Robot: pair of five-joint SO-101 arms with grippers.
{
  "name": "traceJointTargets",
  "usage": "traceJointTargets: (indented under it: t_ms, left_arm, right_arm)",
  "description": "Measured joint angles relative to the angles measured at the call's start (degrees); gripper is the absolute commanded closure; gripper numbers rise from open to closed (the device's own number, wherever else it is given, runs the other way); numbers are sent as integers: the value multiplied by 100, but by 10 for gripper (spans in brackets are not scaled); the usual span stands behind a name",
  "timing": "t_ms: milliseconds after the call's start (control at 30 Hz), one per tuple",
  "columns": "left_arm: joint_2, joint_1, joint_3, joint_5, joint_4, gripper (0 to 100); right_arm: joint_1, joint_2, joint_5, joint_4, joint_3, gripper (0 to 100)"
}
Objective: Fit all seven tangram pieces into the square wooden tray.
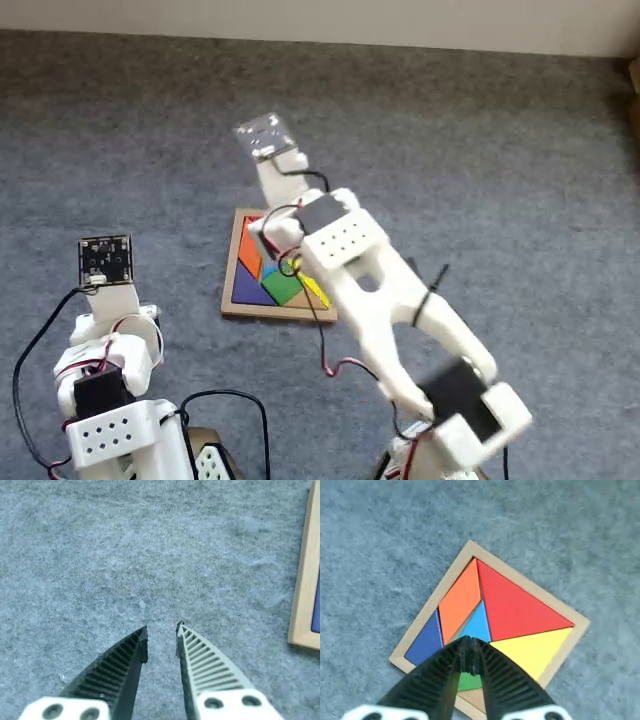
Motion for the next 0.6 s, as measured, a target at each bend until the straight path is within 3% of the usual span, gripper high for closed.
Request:
traceJointTargets:
  t_ms: [600]
  left_arm:
    - [0,0,0,0,0,888]
  right_arm:
    - [993,-4466,0,369,3596,993]
